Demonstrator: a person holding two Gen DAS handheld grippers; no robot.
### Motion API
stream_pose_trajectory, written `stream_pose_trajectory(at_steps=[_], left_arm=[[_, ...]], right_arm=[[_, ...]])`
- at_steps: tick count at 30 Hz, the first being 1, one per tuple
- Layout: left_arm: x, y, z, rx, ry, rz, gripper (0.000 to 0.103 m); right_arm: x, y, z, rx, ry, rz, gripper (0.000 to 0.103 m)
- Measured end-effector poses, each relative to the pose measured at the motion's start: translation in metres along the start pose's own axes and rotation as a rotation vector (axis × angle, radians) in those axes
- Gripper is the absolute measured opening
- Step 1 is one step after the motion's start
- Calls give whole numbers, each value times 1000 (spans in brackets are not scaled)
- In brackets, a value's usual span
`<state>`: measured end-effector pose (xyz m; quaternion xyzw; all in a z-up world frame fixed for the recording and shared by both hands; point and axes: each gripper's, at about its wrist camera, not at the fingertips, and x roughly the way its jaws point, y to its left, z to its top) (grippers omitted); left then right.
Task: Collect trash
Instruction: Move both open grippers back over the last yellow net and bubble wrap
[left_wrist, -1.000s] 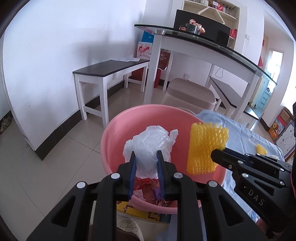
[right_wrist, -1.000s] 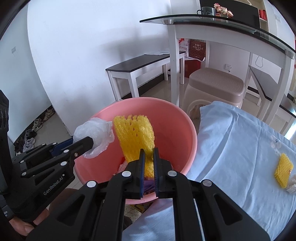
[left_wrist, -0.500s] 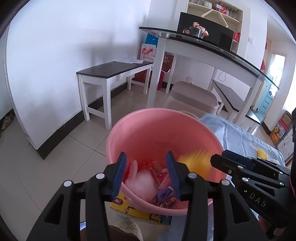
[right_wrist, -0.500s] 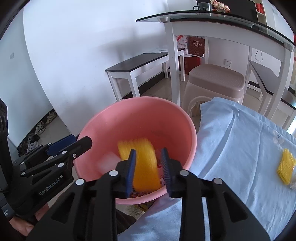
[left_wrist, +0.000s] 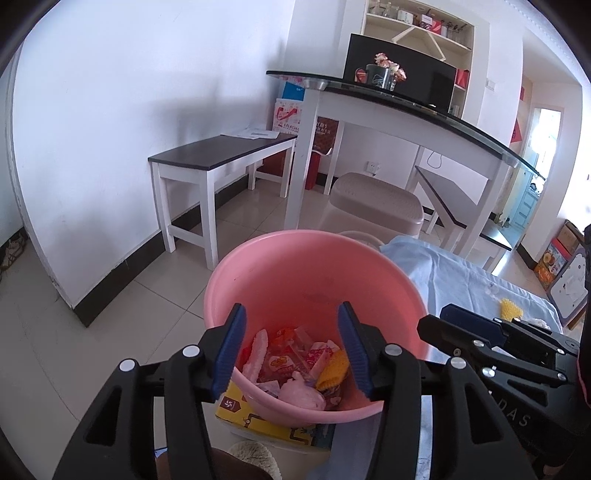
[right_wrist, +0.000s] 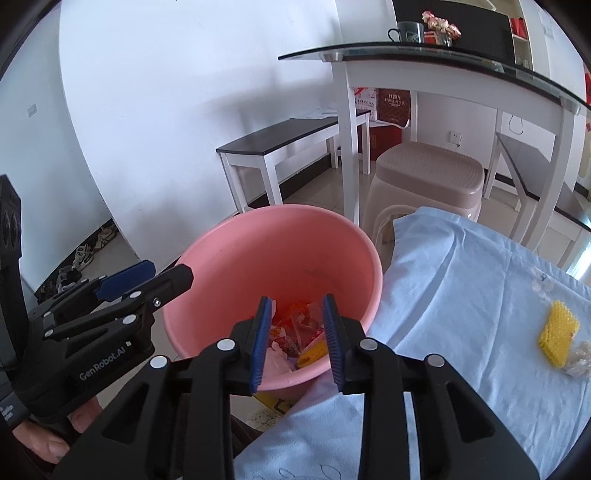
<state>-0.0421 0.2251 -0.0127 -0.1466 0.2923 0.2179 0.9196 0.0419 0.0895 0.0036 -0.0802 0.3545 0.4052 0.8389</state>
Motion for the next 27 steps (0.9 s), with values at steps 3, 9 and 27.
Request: stream_pose_trajectory(at_steps=[3, 9, 27], left_arm=[[-7, -5, 0, 7, -9, -6, 51], [-22, -24, 0, 42, -24, -36, 51], [-14, -140, -15, 206, 33, -245, 51]], right_arm=[[-10, -1, -3, -8, -14, -3, 29], [-31, -9, -11, -8, -30, -16, 37], [-94, -110, -67, 143, -28, -182, 41]])
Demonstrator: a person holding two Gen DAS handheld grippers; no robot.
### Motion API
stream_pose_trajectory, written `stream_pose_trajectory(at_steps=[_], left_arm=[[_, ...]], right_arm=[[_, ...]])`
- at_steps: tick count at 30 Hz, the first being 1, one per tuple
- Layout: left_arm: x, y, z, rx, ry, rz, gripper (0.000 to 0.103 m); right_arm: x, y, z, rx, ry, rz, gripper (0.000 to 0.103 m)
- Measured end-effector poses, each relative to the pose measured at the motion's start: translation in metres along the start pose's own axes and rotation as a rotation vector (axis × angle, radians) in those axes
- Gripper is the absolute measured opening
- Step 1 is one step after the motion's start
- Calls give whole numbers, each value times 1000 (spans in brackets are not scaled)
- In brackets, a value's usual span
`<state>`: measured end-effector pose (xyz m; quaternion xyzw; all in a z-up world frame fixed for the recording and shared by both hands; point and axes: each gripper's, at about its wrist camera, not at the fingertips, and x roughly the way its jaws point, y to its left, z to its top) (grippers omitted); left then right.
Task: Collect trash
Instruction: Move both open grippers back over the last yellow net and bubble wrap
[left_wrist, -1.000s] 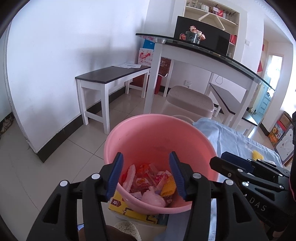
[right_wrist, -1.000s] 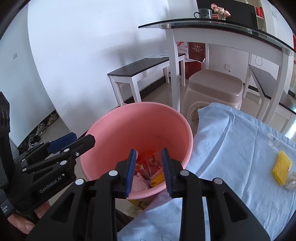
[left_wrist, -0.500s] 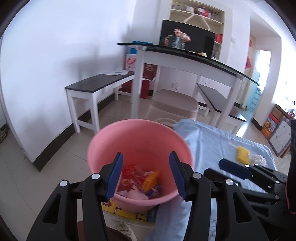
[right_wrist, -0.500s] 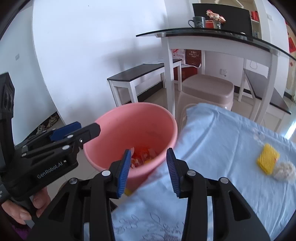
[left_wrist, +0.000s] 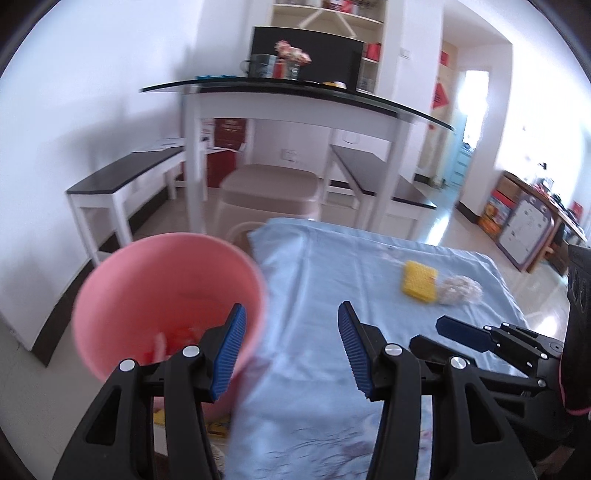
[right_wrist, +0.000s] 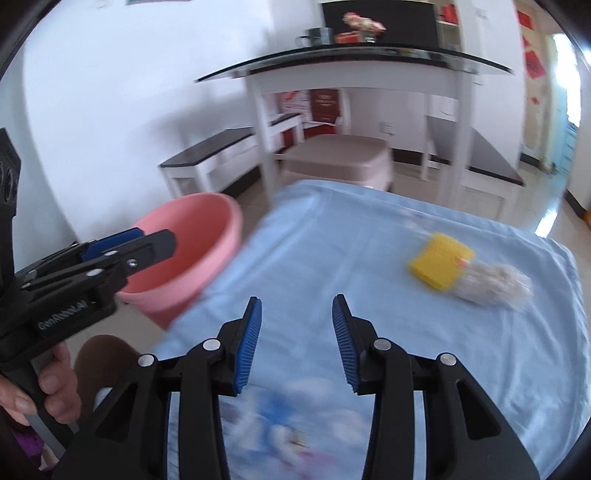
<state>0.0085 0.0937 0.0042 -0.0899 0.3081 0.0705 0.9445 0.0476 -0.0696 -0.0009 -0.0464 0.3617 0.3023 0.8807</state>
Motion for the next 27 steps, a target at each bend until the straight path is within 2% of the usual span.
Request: stream_pose_trajectory(at_steps=[7, 12, 19, 22, 27], left_arm=[[33, -56, 5, 97, 43, -110, 51], [65, -89, 11, 134, 96, -180, 51], [116, -132, 21, 214, 145, -224, 51], [135, -144, 24, 242, 160, -218, 51], [180, -155, 31, 244, 239, -209, 51]], right_arm=[[-16, -75, -10, 101, -3, -114, 41], [-22, -119, -17, 182, -14, -162, 41], [-22, -155, -28, 242, -10, -201, 41], [-23, -166, -32, 260, -14, -209, 41], [-24, -176, -33, 280, -19, -210, 41]])
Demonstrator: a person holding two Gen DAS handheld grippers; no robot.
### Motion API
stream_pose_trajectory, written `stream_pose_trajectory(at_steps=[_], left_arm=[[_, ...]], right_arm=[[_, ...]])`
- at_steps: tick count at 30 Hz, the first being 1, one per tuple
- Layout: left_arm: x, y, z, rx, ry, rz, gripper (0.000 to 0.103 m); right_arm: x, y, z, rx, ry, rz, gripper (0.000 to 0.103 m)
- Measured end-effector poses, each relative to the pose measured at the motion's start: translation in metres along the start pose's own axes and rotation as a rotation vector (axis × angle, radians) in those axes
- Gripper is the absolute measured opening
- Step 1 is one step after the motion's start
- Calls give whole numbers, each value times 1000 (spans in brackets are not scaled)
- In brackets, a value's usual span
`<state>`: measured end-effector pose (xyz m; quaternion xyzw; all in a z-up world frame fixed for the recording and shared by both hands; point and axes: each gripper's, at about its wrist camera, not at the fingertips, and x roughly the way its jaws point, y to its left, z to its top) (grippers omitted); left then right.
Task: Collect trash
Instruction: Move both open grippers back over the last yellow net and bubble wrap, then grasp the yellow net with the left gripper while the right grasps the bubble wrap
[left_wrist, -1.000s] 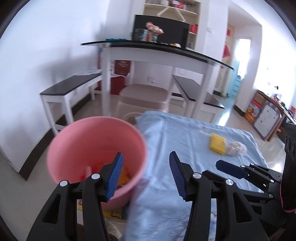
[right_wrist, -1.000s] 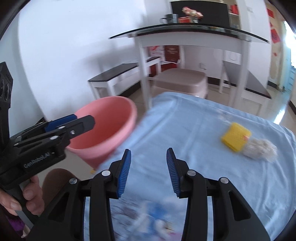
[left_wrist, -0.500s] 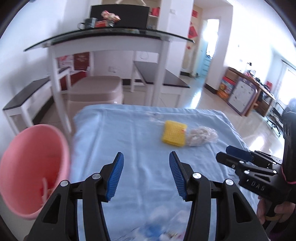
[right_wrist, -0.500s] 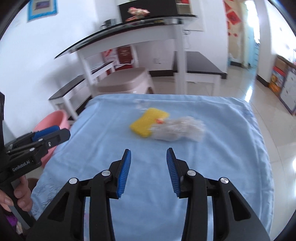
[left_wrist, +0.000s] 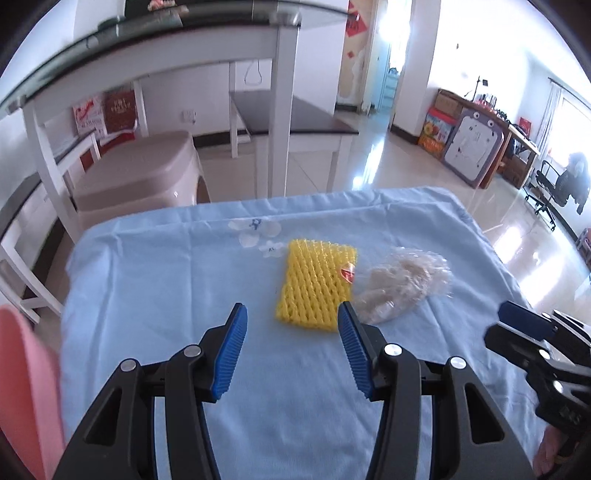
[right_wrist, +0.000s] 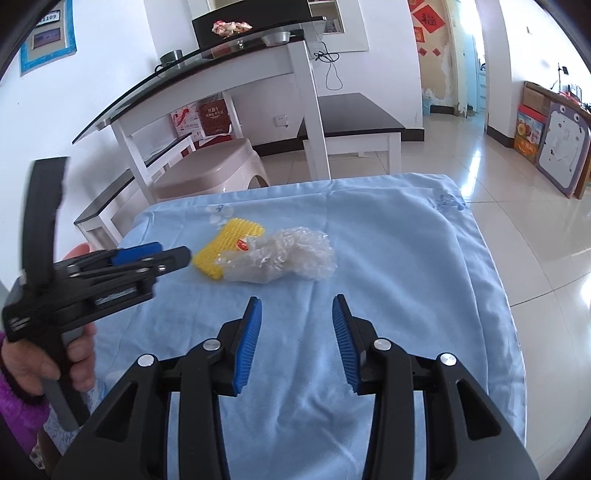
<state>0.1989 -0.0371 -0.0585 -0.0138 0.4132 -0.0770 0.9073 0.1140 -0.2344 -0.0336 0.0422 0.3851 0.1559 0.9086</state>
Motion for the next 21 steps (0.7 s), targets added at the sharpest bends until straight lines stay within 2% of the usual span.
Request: stream_pose_trajectory(at_steps=[6, 8, 9, 10, 11, 13, 21], left_arm=[[32, -1, 6, -3, 58, 13, 50], [35, -1, 4, -10, 58, -17, 42], [36, -2, 4, -7, 52, -23, 35], [35, -4, 4, 1, 47, -31, 23], [35, -7, 3, 15, 42, -35, 19], [31, -11, 3, 40, 22, -12, 8], [-4, 0, -9, -13, -35, -28, 7]], right_arm=[[6, -3, 5, -17, 13, 3, 41], [8, -3, 7, -21, 13, 5, 41], [9, -4, 8, -19, 14, 8, 41], [10, -5, 9, -15, 14, 11, 41], [12, -7, 10, -8, 16, 15, 41], [15, -9, 12, 10, 22, 33, 41], [22, -18, 32, 38, 2, 86, 41]])
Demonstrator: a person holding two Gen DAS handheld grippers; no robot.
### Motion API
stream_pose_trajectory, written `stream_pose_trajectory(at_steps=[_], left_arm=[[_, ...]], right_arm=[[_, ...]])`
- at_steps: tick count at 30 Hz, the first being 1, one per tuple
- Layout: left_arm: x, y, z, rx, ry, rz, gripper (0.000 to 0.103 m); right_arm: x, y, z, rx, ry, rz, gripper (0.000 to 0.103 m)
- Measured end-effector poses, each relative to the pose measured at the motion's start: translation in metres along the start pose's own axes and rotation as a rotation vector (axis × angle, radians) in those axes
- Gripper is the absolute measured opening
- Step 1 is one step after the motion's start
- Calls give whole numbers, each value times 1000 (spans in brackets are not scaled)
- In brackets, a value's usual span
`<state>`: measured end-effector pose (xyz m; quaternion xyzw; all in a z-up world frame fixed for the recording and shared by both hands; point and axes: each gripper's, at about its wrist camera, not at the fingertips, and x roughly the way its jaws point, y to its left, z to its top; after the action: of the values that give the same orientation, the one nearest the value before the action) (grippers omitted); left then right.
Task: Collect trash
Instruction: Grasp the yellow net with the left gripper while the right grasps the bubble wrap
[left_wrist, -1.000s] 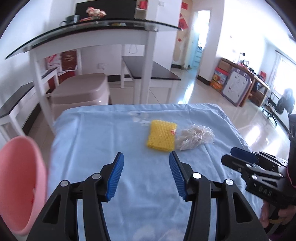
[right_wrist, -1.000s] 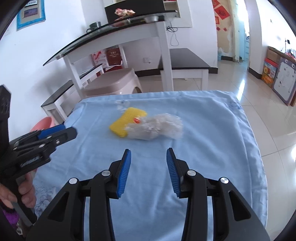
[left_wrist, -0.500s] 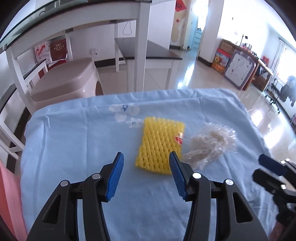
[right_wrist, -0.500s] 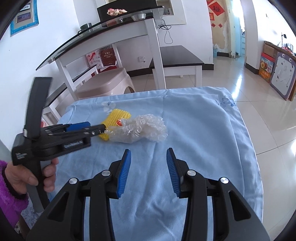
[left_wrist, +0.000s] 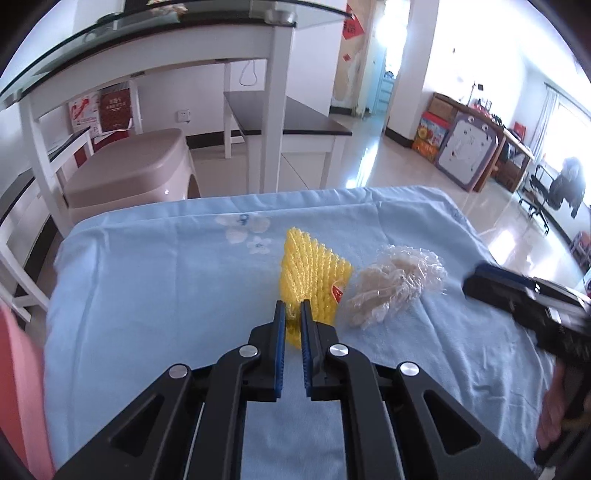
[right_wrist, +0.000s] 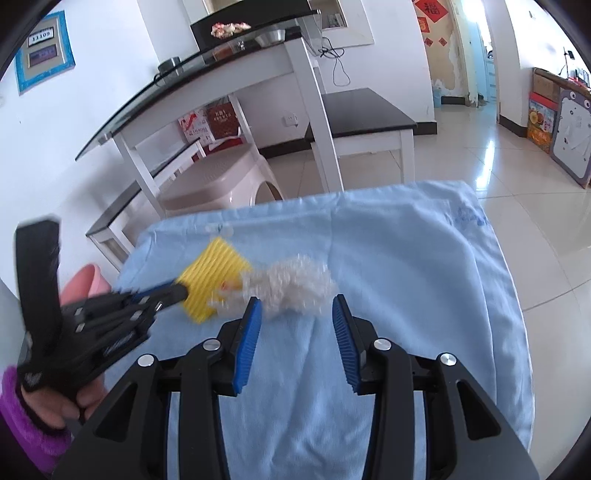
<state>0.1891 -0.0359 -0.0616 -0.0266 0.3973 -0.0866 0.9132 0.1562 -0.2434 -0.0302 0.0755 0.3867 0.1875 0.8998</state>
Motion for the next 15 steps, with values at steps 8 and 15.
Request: stream_pose_trajectory(at_steps=[8, 15], left_arm=[[-40, 22, -12, -73, -42, -2, 7], [-60, 27, -21, -89, -64, -4, 7]], right_arm=[[38, -28, 31, 130, 55, 100, 41], [59, -33, 17, 239, 180, 280, 41]])
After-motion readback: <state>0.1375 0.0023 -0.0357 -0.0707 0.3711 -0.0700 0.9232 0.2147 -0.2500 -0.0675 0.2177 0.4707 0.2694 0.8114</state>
